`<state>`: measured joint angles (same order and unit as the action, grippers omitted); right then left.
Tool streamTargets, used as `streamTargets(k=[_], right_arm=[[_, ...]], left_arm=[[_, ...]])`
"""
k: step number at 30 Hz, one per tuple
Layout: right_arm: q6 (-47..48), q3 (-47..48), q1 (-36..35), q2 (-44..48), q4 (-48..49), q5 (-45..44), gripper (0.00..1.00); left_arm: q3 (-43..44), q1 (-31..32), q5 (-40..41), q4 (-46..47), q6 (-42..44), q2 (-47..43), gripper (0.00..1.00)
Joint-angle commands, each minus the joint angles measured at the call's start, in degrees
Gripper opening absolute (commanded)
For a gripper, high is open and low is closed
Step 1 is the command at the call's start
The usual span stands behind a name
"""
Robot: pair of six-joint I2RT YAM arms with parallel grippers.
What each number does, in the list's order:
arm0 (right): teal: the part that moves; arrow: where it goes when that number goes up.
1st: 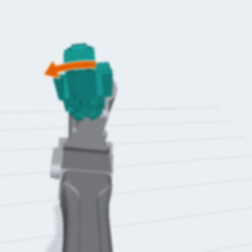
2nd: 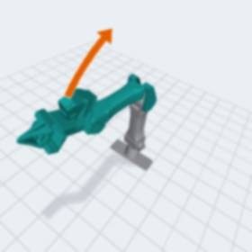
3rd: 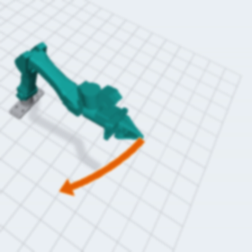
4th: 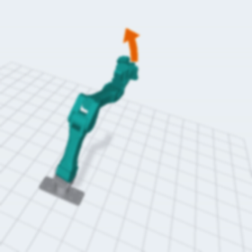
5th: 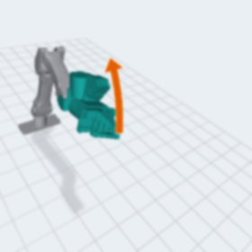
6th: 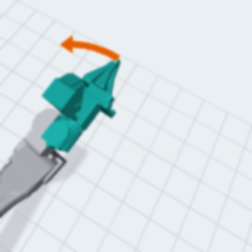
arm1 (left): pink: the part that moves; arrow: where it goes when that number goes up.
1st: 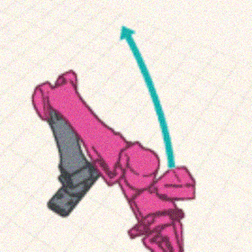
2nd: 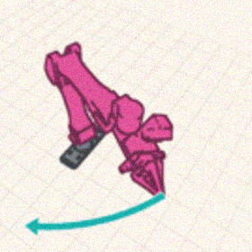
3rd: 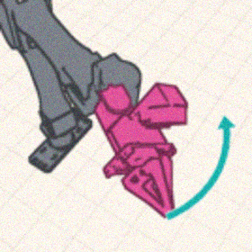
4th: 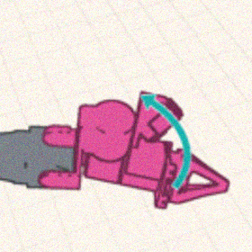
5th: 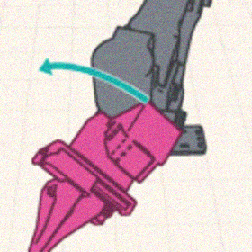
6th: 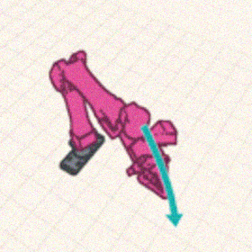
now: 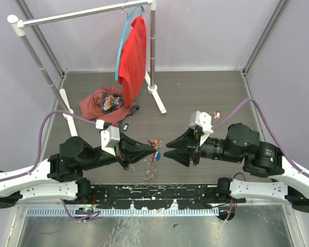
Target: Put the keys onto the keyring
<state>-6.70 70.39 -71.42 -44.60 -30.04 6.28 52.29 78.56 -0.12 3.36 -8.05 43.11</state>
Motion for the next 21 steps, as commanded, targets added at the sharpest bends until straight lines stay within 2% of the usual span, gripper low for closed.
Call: streamTargets(k=[1,4,13,21], right_arm=[[1.24,2.46,-0.04,2.61,-1.32,-5.08,0.42],[0.91,2.01,0.00,4.01,-1.31,-8.31,0.46],[-0.98,-1.48,-0.04,3.59,-0.42,-14.26,0.68],[-1.49,0.96,-0.04,-0.07,-3.77,-23.54,0.71]], left_arm=[[2.96,0.09,2.88,-3.05,1.70,-1.29,0.00],[4.03,0.10,4.50,-7.27,2.81,-1.28,0.00],[6.32,0.10,10.72,-19.31,3.66,-0.15,0.00],[5.47,-0.39,19.59,-31.71,2.78,0.29,0.00]])
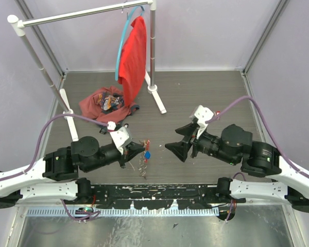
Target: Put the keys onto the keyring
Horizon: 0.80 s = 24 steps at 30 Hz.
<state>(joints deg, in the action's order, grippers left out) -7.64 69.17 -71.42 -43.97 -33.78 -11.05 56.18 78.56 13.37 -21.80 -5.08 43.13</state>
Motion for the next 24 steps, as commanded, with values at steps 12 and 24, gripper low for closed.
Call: streamTargets(k=[12,24], right_arm=[[-1.80,0.97,-0.03,2.75,0.52,-5.54,0.71],[-7.18,-3.34,-0.04,9.81,0.28,-7.49,0.71]], left_arm=[[-7.47,-18.93,-6.30,-3.12,2.44,11.37,0.00],[4.58,-20.34,-17.78,12.67,8.84,46.25,0.01]])
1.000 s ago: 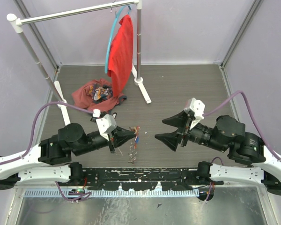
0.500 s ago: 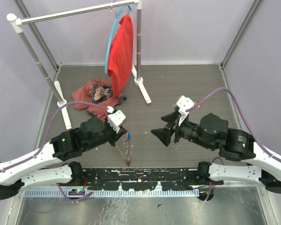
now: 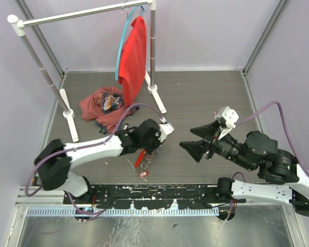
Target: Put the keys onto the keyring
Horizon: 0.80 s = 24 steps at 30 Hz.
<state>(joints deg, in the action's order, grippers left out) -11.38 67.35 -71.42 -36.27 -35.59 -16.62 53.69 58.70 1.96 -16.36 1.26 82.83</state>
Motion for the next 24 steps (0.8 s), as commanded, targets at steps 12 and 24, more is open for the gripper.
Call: streamTargets(k=[12,24], right_arm=[[-11.61,-5.29,0.00,5.36,-0.92,-12.00,0.72],[-19.20,-4.21,-0.04,1.63,-9.46,-23.18,0.79]], left_arm=[[25.79,-2.39,-10.95,6.59,5.61,26.93,0.25],[21.64,-10.67,-16.35,10.79,-1.93,20.14,0.62]])
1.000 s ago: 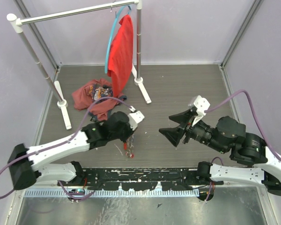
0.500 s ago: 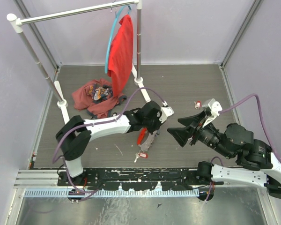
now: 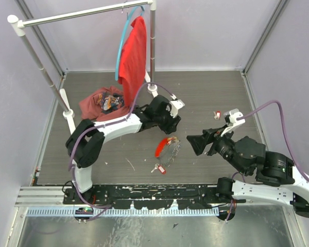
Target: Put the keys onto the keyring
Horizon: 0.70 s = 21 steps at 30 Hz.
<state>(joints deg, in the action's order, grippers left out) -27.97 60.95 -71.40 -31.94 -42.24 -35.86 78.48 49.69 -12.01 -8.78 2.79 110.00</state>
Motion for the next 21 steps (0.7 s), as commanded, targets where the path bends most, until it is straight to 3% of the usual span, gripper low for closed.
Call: streamTargets(k=[1,10,16,17,21], right_arm=[[-2.38,2.95,-0.05,-4.15,-3.79,-3.66,0.78],[-1.00,10.81,2.03,-21.60,-11.02,-5.48,0.77],[3.69,6.19,18.65,-27.29,-5.73,20.22,0.73],[3.71,4.89,20.03,-28.18,-5.17,25.75,0.72],[-0.30,-1.46,20.95,-30.50,-2.16,32.66,0.65]], left_arm=[[-4.93,-2.12,-2.47,3.64,-4.28,-9.16,0.66],[-20.81,-6.97,0.15,0.84,-11.52,-29.93,0.72],[-28.36,-10.36,2.69,-6.62,-15.05,-43.17,0.72],[-29.16,-10.53,3.16,-7.94,-15.35,-44.86,0.72],[-31.83,-10.58,4.95,-11.11,-16.12,-50.71,0.72]])
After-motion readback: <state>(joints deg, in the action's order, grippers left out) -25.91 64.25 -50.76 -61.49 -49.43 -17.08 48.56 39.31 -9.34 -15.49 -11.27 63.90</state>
